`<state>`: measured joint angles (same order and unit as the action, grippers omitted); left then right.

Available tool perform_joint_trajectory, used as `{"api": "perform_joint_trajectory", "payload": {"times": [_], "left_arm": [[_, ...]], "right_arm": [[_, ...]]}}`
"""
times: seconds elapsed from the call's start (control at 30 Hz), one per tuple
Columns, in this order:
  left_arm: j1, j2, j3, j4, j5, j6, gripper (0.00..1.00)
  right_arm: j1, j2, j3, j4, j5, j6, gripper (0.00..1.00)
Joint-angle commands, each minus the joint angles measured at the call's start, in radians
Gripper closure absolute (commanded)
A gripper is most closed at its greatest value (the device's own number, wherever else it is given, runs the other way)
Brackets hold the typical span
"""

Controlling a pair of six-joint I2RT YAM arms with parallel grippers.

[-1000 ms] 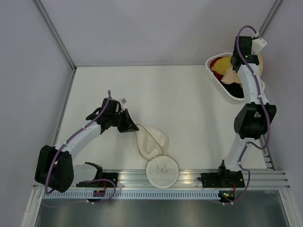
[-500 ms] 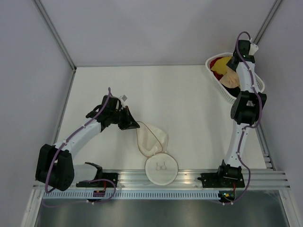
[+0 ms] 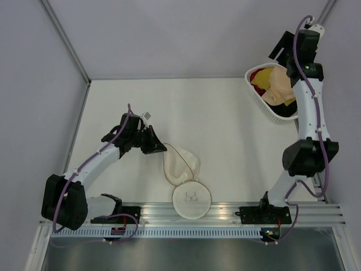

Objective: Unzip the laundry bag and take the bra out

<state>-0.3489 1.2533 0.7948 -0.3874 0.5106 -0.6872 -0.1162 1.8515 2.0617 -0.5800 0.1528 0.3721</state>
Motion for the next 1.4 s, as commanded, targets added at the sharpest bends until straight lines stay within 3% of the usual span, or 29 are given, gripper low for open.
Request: {"api": "perform_joint_trajectory", "payload": {"times": [0.0, 0.13, 0.17, 0.23, 0.37, 0.53, 0.83, 1.07, 1.17, 1.37], "left_arm": [[0.001, -0.055, -0.015, 0.082, 0.040, -0.035, 0.98], [0.001, -0.092, -0.023, 0.131, 0.065, -0.040, 0.98], [0.002, -0.103, -0.028, 0.137, 0.069, -0.040, 0.98], [0.001, -0.138, -0.032, 0.154, 0.077, -0.040, 0.98], [0.001, -0.193, -0.054, 0.163, 0.043, -0.051, 0.98], [0.001, -0.251, -0.098, 0.157, -0.047, -0.093, 0.98], [0.002, -0.458, -0.308, 0.160, -0.360, -0.285, 0.98], [0.002, -0.857, -0.538, 0.113, -0.616, -0.498, 0.98], [0.002, -0.972, -0.568, 0.059, -0.655, -0.547, 0.98], [0.002, -1.032, -0.605, 0.028, -0.673, -0.627, 0.98]], "right_arm": [[0.154, -0.194, -0.194, 0.052, -0.106, -0.070, 0.16], [0.266, -0.470, -0.605, 0.225, -0.286, 0.029, 0.15], [0.292, -0.515, -0.667, 0.251, -0.318, 0.043, 0.07], [0.325, -0.628, -0.803, 0.269, -0.326, 0.063, 0.04], [0.417, -0.741, -0.931, 0.186, -0.325, 0.103, 0.02], [0.591, -0.848, -1.055, 0.014, -0.159, 0.177, 0.02], [0.910, -0.853, -1.297, 0.005, -0.079, 0.427, 0.03], [1.092, -0.796, -1.339, 0.014, -0.024, 0.544, 0.09], [1.138, -0.766, -1.364, 0.025, -0.021, 0.580, 0.16], [1.221, -0.678, -1.356, -0.001, 0.054, 0.648, 0.23]]}}
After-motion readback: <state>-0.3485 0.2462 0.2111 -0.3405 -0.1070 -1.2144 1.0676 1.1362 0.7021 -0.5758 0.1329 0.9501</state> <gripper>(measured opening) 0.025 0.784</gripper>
